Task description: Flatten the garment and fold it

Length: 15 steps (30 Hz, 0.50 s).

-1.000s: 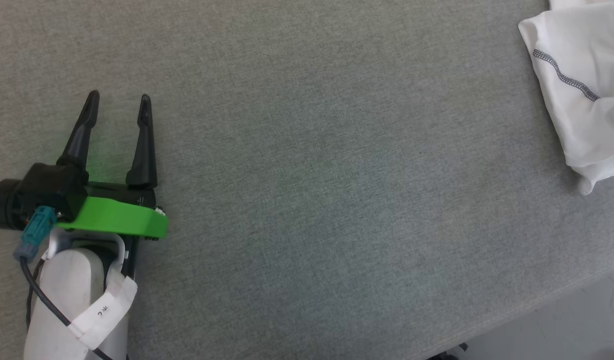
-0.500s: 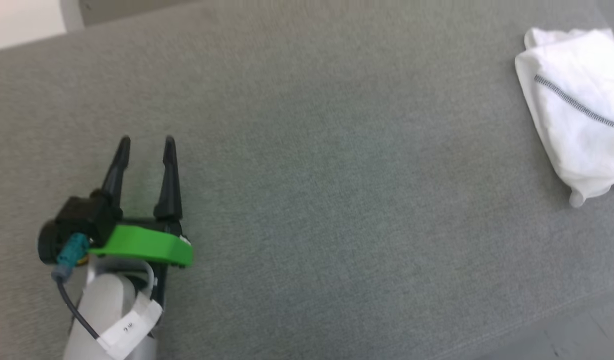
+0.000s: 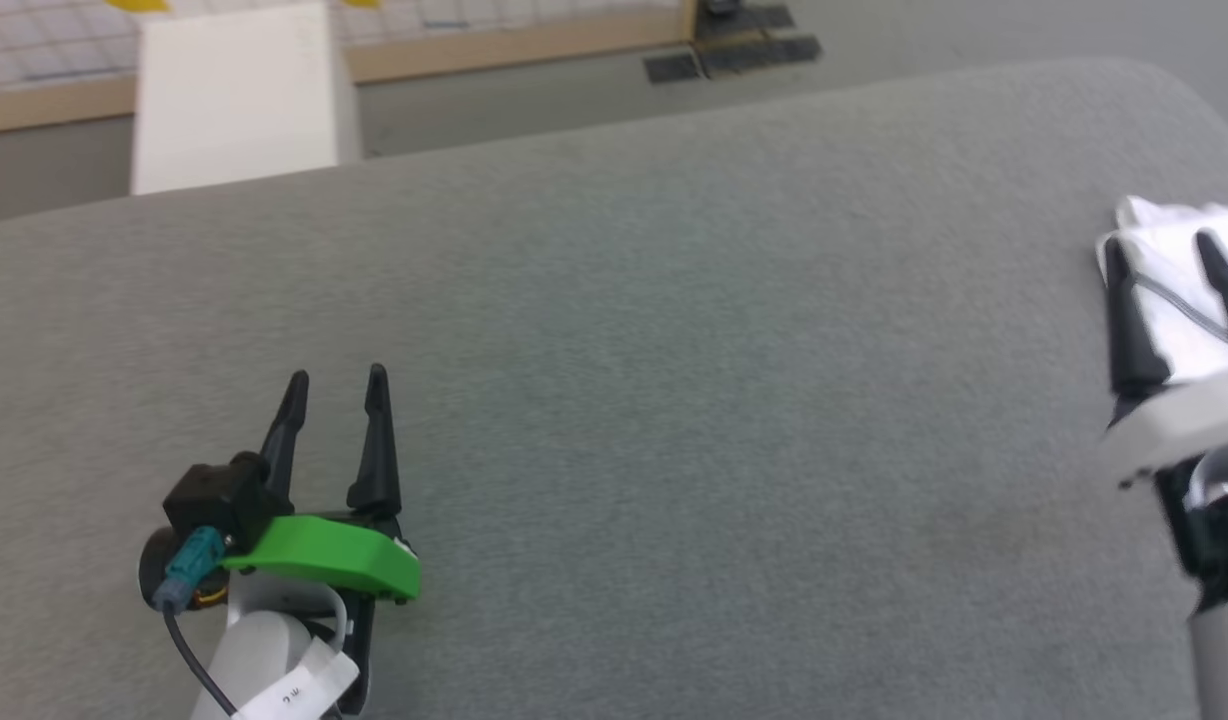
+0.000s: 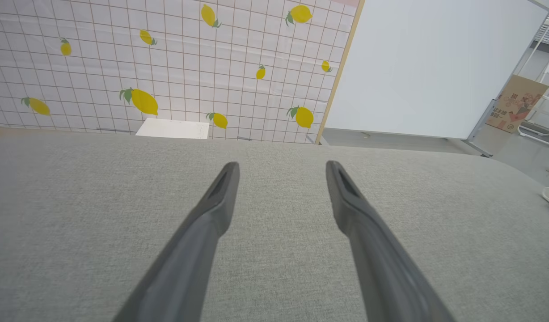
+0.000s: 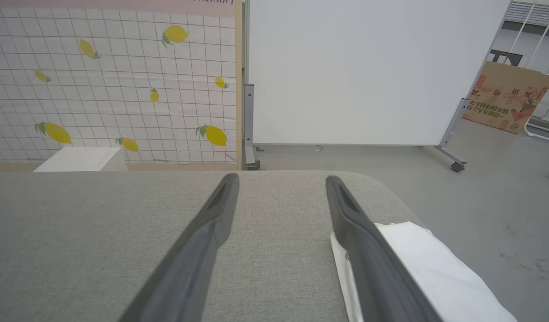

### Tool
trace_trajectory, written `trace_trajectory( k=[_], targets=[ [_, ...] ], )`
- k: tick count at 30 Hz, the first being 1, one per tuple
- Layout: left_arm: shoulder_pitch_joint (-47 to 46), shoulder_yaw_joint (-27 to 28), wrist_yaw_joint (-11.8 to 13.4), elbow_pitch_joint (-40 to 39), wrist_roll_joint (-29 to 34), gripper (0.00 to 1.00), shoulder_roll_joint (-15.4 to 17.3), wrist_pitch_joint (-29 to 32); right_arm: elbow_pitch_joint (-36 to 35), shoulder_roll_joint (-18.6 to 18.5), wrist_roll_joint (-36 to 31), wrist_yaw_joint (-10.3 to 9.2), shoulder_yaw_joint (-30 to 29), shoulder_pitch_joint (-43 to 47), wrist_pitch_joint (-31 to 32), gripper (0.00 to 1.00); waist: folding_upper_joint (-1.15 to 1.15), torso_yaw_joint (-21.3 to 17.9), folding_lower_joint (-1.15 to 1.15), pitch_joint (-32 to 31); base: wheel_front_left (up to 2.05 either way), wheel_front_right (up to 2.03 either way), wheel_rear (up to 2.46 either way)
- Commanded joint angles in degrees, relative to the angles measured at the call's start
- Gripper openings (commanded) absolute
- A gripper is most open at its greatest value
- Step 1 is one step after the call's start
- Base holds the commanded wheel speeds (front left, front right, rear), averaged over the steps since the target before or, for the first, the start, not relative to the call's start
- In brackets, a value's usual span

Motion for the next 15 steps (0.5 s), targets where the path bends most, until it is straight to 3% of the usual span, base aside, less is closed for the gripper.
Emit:
trace_trajectory(
  k=[1,8,15],
  targets=[
    [0.79,-0.1,0.15,0.33,-0.07,1.0,-0.46,-0.48,-1.57,1.07,0.29,-0.1,0.63,2.2,-1.54,1.0,0.0,5.22,0.01,-4.82,0.0,0.0,0.0],
    [1.98,-1.37,-0.5,1.24,0.21,1.0,-1.28,-0.5,-5.56,5.33,-0.97,-0.1,2.74,10.5,-8.11,1.0,0.0,8.95,0.01,-6.95,0.0,0.0,0.0],
    [3.08,-1.91,-0.23,1.13,0.67,1.0,-1.69,-0.51,-7.92,8.03,-3.55,-0.1,3.18,15.38,-9.99,1.0,0.0,11.09,0.01,-7.8,0.0,0.0,0.0]
  ],
)
